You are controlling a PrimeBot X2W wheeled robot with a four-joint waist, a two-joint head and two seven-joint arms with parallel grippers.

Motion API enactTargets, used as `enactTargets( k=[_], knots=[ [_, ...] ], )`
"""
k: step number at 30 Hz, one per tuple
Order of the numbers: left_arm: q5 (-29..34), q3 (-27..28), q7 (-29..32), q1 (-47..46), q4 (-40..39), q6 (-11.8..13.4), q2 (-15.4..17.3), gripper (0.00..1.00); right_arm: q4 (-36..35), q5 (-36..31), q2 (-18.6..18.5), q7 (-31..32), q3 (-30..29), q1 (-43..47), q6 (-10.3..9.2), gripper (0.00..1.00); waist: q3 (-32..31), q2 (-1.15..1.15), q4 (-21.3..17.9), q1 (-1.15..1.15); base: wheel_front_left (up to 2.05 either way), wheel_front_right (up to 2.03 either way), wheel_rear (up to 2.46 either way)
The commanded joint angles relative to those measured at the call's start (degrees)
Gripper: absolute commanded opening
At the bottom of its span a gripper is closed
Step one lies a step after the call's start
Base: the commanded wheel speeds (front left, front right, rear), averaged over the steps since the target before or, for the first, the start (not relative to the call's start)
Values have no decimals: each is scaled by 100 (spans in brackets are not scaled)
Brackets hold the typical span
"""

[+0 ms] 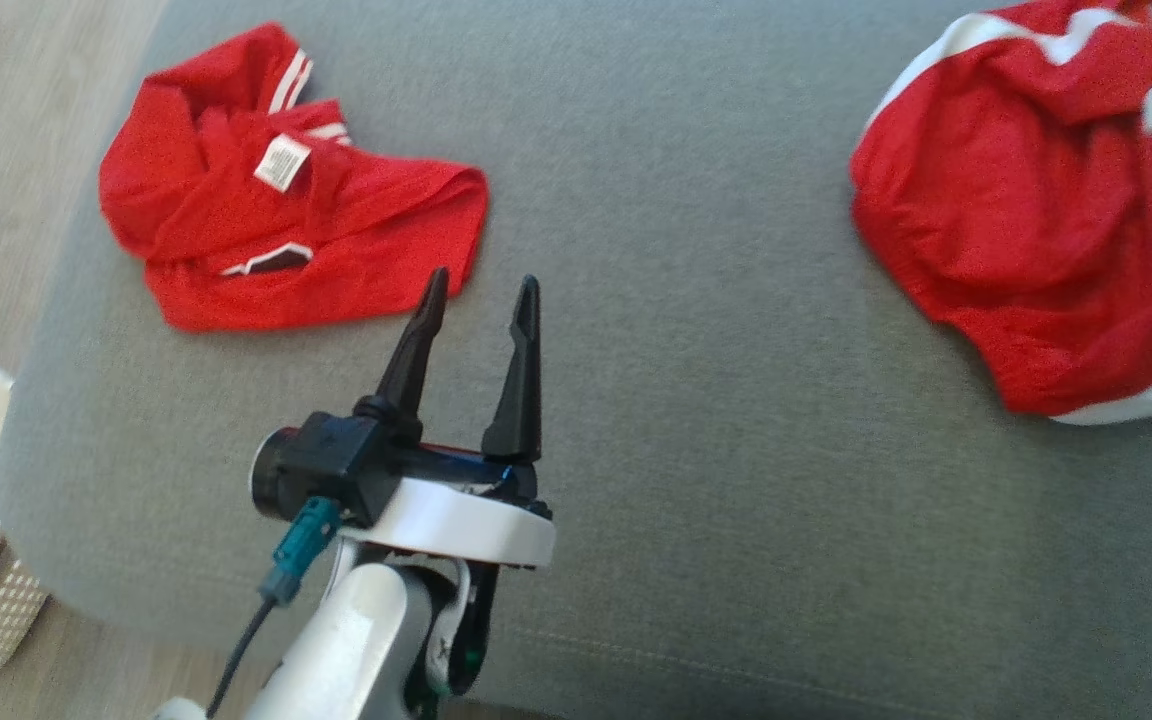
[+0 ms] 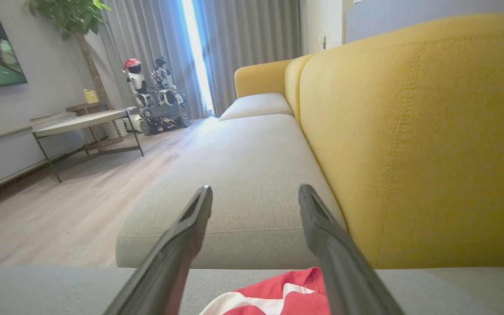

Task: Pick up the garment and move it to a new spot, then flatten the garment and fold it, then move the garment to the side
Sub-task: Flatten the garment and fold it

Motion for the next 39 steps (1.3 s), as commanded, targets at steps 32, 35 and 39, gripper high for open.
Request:
enactTargets(
  k=[32,35,39],
  knots=[
    [2,701,-29,209,-78,-192,17,100,-4841,228,1176,0,-236,4630,-4,100,-927,0,-1840,0,0,0,0],
    [-67,682,-29,155,-19,-180,17,100,-5083,151,1267,67,-324,4696,-4,100,-848,0,-1976,0,0,0,0],
    [-212,491,-29,10,225,-247,17,100,-5338,10,1327,148,-331,4715,-4,100,-726,0,-2206,0,0,0,0]
  ],
)
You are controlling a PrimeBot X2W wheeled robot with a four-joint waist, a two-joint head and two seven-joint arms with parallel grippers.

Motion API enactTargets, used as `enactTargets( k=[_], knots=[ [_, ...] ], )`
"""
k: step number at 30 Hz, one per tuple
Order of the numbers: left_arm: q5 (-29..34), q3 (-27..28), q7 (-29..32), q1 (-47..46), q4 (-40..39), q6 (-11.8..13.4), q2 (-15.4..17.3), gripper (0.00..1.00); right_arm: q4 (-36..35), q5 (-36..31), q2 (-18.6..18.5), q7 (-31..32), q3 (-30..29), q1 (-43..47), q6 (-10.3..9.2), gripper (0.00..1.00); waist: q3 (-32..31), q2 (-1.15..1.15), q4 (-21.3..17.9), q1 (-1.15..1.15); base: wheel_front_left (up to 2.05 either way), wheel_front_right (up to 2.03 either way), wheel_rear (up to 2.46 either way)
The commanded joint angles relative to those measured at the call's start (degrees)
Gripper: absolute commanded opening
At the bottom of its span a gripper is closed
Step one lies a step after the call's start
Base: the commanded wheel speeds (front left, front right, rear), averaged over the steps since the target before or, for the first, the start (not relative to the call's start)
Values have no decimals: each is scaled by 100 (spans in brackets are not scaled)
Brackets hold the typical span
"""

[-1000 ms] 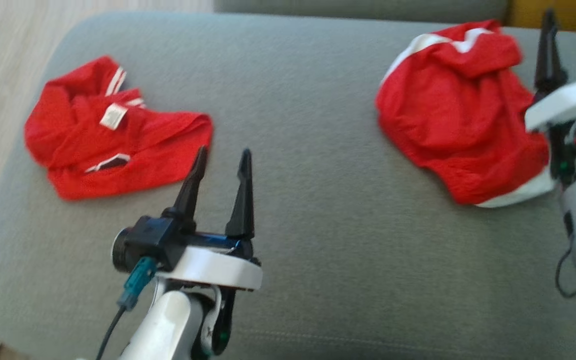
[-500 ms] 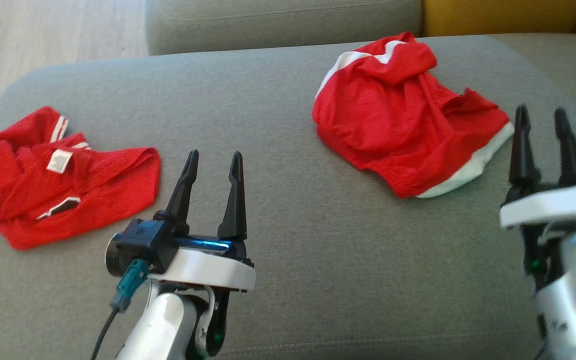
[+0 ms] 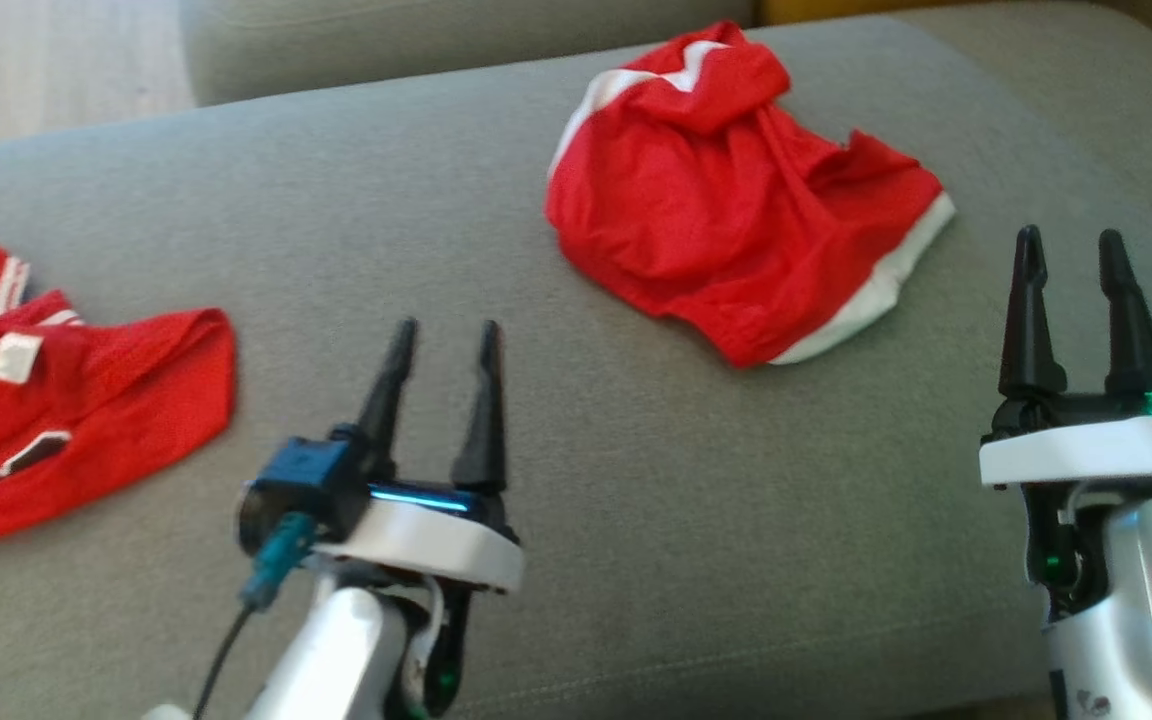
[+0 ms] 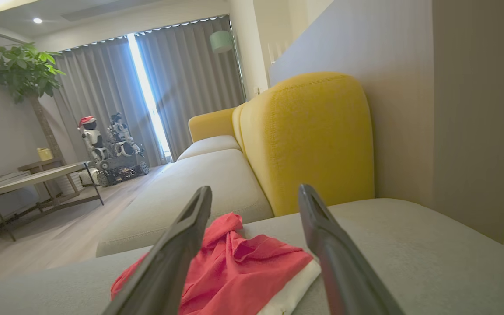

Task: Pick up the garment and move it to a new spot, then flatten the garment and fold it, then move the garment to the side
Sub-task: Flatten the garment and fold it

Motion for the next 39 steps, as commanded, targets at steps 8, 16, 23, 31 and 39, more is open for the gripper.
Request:
enactTargets(
  k=[8,16,23,31,39],
  knots=[
    [-500,-641,-29,-849,861,-247,9,100,-521,-104,145,120,161,-140,-4,100,396,0,-671,0,0,0,0],
    [-1072,-1184,-29,-1733,2154,-343,9,100,-726,-55,218,123,280,-245,-4,100,830,0,-1281,0,0,0,0],
    [-1727,-1628,-29,-2340,3096,-428,9,100,-782,-4,248,76,405,-313,-4,100,1021,0,-1613,0,0,0,0],
    [-2213,-2122,-29,-2908,3817,-380,9,100,-750,28,264,9,552,-394,-4,100,1132,0,-1933,0,0,0,0],
    [-2401,-2264,-29,-3199,4168,-295,9,100,-728,187,266,-90,644,-409,-4,100,1243,0,-2166,0,0,0,0]
  ],
)
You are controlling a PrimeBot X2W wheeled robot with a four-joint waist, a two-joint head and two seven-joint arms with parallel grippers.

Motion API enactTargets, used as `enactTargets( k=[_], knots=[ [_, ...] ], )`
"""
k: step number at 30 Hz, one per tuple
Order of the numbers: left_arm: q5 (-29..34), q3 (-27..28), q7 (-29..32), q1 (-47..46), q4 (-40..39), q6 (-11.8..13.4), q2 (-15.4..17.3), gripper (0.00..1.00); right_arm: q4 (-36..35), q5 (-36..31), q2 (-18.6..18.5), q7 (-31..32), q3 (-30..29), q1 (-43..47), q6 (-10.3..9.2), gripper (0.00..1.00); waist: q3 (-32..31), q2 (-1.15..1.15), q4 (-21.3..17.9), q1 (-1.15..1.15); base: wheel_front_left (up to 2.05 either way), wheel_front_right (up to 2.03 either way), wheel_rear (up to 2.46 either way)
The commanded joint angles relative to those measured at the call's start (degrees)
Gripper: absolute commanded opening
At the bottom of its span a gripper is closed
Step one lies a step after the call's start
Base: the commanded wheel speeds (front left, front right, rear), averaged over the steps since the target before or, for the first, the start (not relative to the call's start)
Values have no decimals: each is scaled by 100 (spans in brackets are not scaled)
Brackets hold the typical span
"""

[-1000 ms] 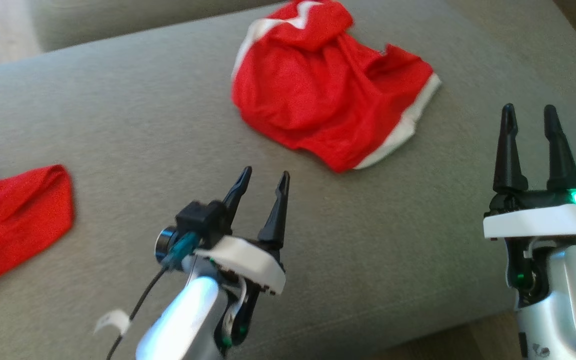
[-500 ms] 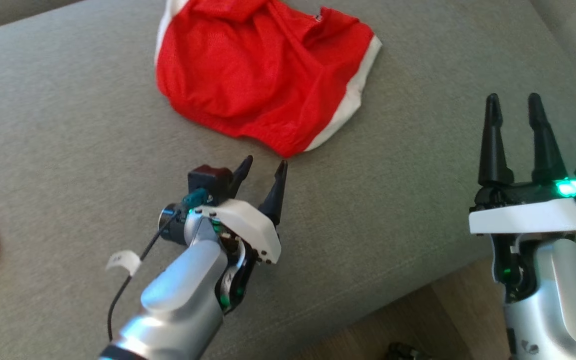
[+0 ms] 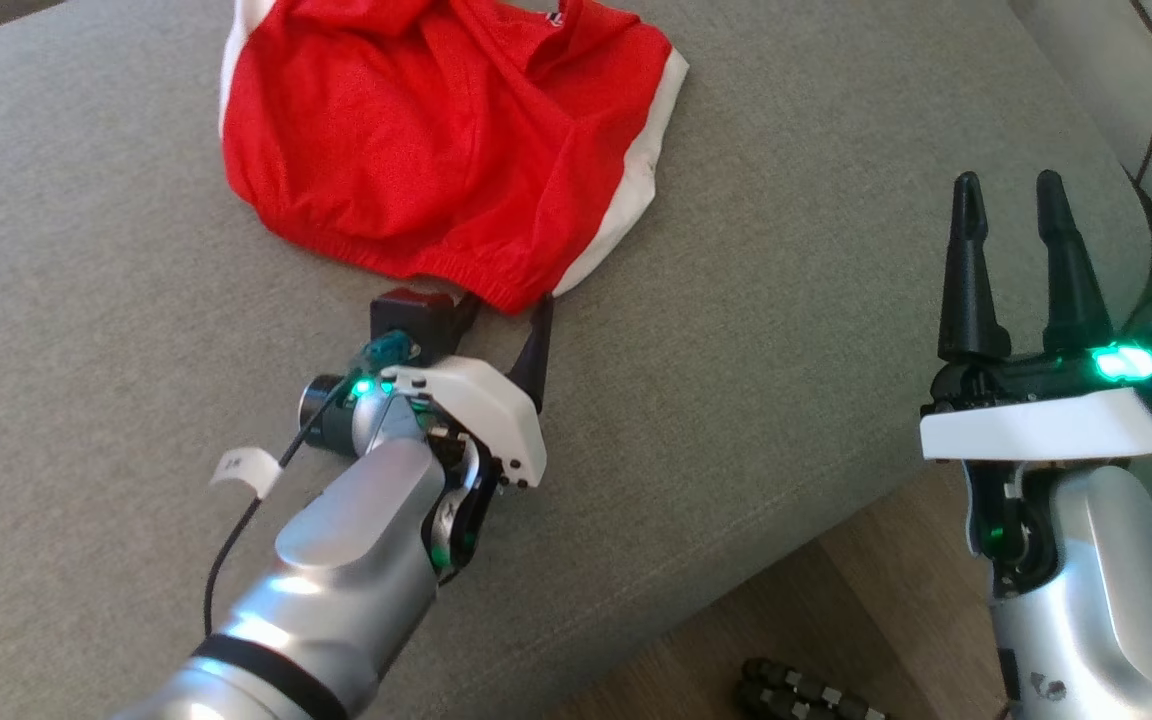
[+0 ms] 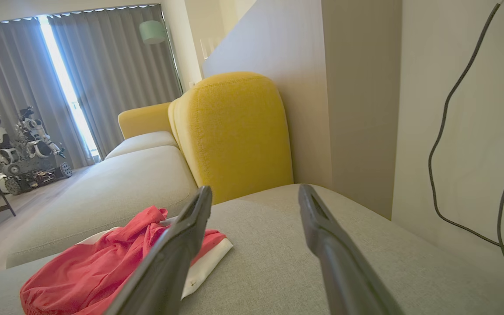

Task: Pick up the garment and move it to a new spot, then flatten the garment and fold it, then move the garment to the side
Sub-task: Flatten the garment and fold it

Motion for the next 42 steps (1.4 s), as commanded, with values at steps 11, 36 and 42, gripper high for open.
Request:
enactTargets(
  k=[11,36,42],
  knots=[
    [183,153,-35,-384,-352,-111,14,0,-148,-4,-16,-142,-82,-190,-4,100,36,0,258,0,0,0,0],
    [2158,2079,-35,1245,-1638,-392,90,0,-41,-418,-16,261,-294,151,-4,100,-1089,0,2389,0,0,0,0],
    [2419,2403,-35,1610,-1864,-462,77,0,-3,-426,-16,354,-314,228,-4,100,-1065,0,2480,0,0,0,0]
  ],
)
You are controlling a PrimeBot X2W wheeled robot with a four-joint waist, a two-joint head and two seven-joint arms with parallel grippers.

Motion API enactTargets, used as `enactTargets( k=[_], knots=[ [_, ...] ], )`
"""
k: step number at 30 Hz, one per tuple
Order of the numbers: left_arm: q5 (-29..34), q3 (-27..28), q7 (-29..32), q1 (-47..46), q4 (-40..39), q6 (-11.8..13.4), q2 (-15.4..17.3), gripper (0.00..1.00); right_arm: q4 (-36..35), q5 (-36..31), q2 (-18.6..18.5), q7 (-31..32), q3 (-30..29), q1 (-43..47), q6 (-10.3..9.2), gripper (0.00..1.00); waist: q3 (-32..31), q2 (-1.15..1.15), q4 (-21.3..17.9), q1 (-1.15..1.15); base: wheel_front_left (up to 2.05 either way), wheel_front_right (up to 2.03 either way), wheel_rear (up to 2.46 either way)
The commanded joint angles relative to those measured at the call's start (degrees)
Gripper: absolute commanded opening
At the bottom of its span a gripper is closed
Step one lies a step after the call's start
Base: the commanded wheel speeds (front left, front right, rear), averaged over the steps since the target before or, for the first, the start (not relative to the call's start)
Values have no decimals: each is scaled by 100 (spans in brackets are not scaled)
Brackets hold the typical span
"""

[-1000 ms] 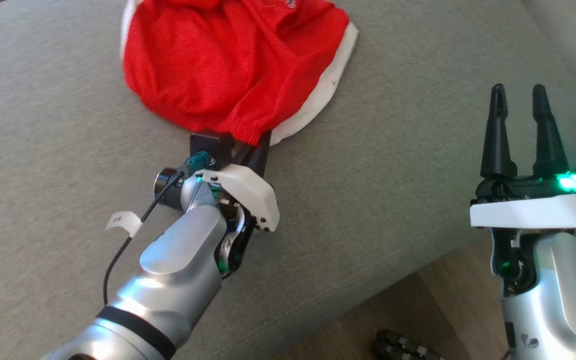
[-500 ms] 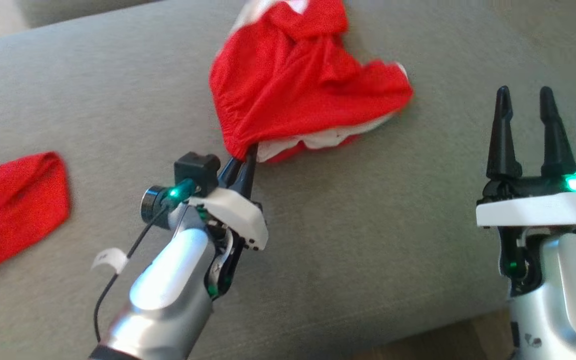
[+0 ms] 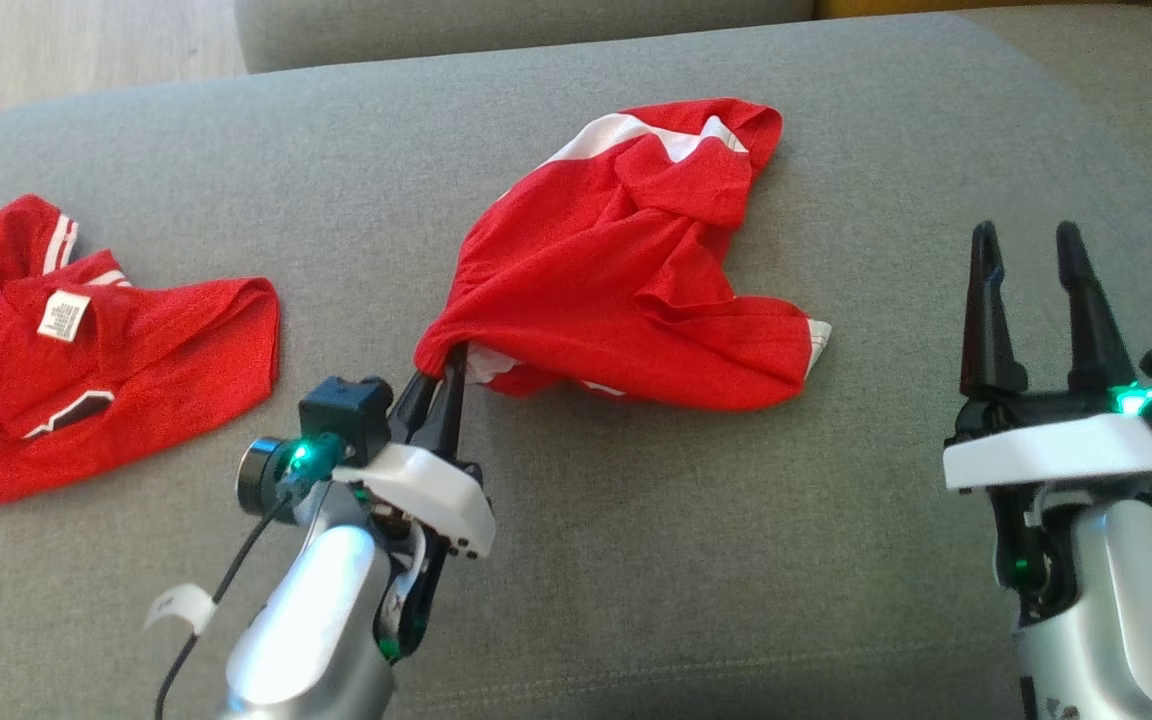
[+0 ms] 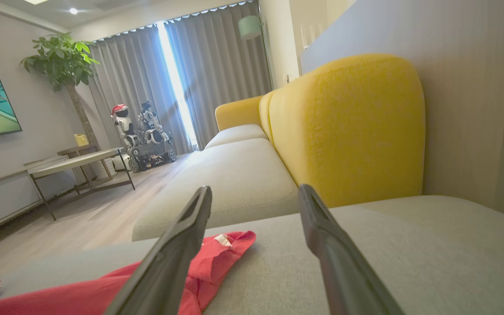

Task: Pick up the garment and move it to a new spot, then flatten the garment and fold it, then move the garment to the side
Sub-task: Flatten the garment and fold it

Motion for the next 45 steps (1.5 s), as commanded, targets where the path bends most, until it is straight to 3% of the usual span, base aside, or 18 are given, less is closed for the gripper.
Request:
enactTargets(
  k=[1,14,28,35,45],
  knots=[
    [111,245,-35,-104,-216,-31,53,0,-141,10,-20,63,92,-30,-4,100,20,0,1,0,0,0,0],
    [342,384,-35,130,-309,-222,0,0,429,135,-20,369,314,4,-4,100,110,0,26,0,0,0,0],
    [821,341,-35,-145,276,-507,13,0,793,240,-20,414,440,-180,-4,100,266,0,-113,0,0,0,0],
    [908,303,-35,-132,305,-568,6,0,1443,524,-20,714,535,-548,-4,100,443,0,-6,0,0,0,0],
    [856,201,-35,-220,200,-543,-4,0,2770,155,-165,919,438,-1226,-4,100,640,0,288,0,0,0,0]
  ],
)
